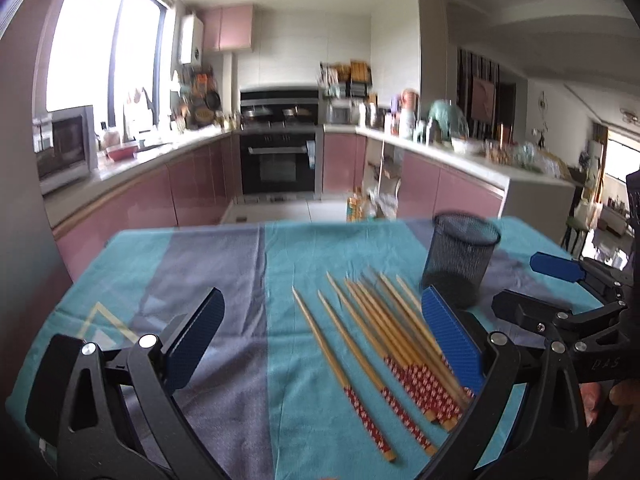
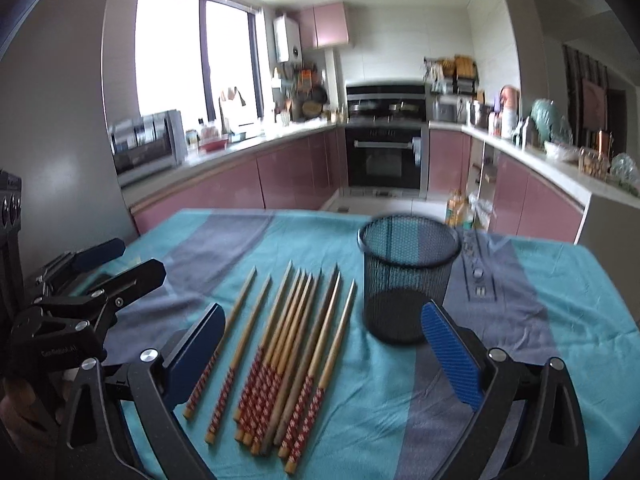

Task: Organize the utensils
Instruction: 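Grasp one wooden chopstick with the right tool while the left tool grasps another, then lift both chopsticks upright and carry them over the black mesh cup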

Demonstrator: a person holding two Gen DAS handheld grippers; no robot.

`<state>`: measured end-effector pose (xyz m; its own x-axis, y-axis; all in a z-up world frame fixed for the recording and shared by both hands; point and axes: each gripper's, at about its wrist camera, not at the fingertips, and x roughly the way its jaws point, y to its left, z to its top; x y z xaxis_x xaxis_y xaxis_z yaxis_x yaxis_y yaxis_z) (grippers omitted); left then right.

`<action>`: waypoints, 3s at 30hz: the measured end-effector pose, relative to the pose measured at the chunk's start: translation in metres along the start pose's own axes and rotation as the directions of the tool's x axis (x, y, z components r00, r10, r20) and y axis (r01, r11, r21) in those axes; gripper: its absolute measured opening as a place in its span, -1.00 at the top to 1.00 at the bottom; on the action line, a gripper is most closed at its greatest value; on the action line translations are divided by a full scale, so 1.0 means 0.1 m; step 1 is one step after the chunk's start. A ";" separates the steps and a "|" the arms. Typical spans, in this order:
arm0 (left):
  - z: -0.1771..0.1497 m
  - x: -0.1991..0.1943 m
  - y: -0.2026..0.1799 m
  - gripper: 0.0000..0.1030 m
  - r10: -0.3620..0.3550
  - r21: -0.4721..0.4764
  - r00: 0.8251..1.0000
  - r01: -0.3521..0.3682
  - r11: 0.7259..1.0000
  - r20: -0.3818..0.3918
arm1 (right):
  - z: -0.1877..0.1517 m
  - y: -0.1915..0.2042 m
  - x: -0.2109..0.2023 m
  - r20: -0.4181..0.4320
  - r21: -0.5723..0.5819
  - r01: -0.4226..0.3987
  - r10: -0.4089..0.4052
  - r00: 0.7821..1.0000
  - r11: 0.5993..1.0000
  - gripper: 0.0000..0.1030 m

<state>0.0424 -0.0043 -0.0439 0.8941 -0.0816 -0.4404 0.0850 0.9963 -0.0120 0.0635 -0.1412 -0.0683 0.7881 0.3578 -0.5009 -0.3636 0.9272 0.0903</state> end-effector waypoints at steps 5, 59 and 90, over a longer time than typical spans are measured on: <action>-0.15 0.35 0.04 -0.84 -0.019 0.016 0.991 0.021 1.000 -0.135 | -0.11 -0.05 0.30 -0.141 0.011 -0.004 0.005 0.990 1.000 -0.37; 0.08 1.06 0.25 0.85 -0.270 -0.161 0.909 0.229 0.960 -0.318 | 0.16 -0.39 0.35 -0.162 0.157 -0.162 0.187 0.969 0.974 0.89; 1.57 0.59 -0.41 0.85 -0.500 -0.090 0.866 0.498 0.863 -0.003 | 1.13 -0.83 -0.17 0.136 0.108 -0.139 0.124 0.983 0.984 0.89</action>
<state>0.1611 -0.0547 0.0715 0.7302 -0.5690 -0.3782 0.4792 0.8211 -0.3100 0.1363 -0.2115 0.0299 0.7973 0.4817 -0.3637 -0.4140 0.8749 0.2512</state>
